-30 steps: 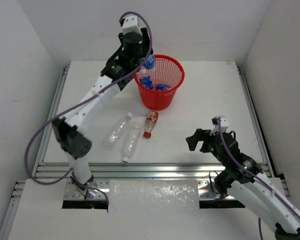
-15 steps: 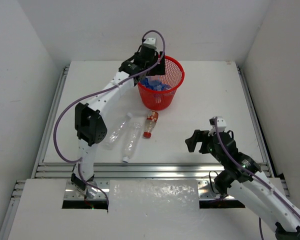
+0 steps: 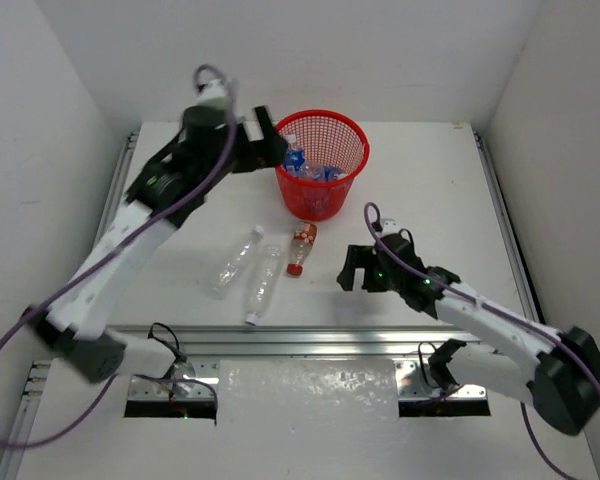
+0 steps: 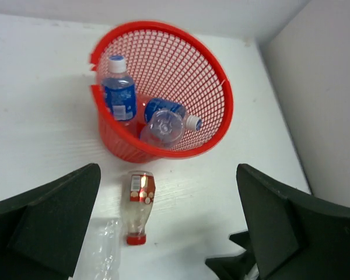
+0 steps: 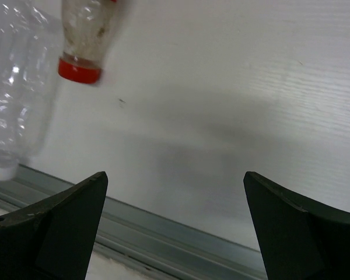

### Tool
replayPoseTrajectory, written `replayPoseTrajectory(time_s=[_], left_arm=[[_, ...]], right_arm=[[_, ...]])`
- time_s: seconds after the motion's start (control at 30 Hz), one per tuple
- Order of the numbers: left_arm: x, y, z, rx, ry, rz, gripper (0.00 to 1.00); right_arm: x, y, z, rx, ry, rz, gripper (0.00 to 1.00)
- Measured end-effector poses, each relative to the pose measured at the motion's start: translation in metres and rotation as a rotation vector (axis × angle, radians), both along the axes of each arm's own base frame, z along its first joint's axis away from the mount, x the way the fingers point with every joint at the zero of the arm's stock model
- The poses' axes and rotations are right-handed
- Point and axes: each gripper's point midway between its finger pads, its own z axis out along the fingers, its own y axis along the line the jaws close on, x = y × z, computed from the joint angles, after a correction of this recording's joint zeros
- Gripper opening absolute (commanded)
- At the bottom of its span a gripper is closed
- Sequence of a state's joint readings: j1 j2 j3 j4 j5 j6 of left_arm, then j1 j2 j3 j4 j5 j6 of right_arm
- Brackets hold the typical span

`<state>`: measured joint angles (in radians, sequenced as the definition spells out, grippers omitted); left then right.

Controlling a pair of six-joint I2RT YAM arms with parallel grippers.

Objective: Put the plastic bottles in the bin

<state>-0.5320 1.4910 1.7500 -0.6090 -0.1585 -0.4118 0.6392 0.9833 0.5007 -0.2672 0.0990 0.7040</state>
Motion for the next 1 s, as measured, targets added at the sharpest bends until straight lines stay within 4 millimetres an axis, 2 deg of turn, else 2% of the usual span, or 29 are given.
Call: replayPoseTrajectory(time_s=[0.1, 0.17, 0.23, 0.27, 0.3, 0.4, 0.47, 0.57, 0.63, 0.7, 0.83, 1.0], left_arm=[[-0.069, 0.05, 0.021, -0.063, -0.1, 0.05, 1.0], [-0.11, 0.08, 0.018, -0.093, -0.153, 0.085, 1.0], [-0.135, 0.101, 0.02, -0.129, -0.218, 0.112, 1.0], [-0.142, 0.107, 0.016, -0.14, -0.24, 0.124, 1.0], [-0.148, 0.113, 0.003, -0.13, -0.238, 0.135, 1.0], [-0.151, 0.121, -0.053, -0.057, -0.159, 0.158, 1.0], [-0.15, 0.123, -0.093, 0.004, -0.084, 0.167, 1.0], [-0.154, 0.125, -0.129, 0.058, -0.009, 0.165, 1.0], [-0.154, 0.124, -0.14, 0.076, 0.019, 0.157, 1.0], [-0.154, 0.123, -0.142, 0.077, 0.022, 0.149, 1.0], [-0.153, 0.12, -0.139, 0.066, 0.013, 0.137, 1.0], [-0.153, 0.117, -0.137, 0.064, 0.007, 0.121, 1.0]], right_arm=[[0.017, 0.025, -0.002, 0.032, 0.019, -0.027, 0.99], [0.029, 0.048, -0.007, 0.043, 0.025, -0.037, 0.99], [0.037, 0.068, -0.012, 0.036, 0.028, -0.047, 0.99], [0.042, 0.077, -0.014, 0.034, 0.025, -0.052, 0.99], [0.048, 0.087, -0.015, 0.031, 0.019, -0.062, 0.99], [0.067, 0.11, -0.016, 0.038, -0.011, -0.095, 0.99], [0.081, 0.117, -0.019, 0.028, -0.027, -0.135, 0.98], [0.097, 0.121, -0.027, -0.001, -0.049, -0.175, 0.96], [0.106, 0.123, -0.035, -0.023, -0.051, -0.192, 0.94], [0.115, 0.124, -0.042, -0.04, -0.051, -0.207, 0.9], [0.122, 0.12, -0.058, -0.061, -0.039, -0.224, 0.67], [0.129, 0.107, -0.064, -0.072, -0.064, -0.233, 0.46]])
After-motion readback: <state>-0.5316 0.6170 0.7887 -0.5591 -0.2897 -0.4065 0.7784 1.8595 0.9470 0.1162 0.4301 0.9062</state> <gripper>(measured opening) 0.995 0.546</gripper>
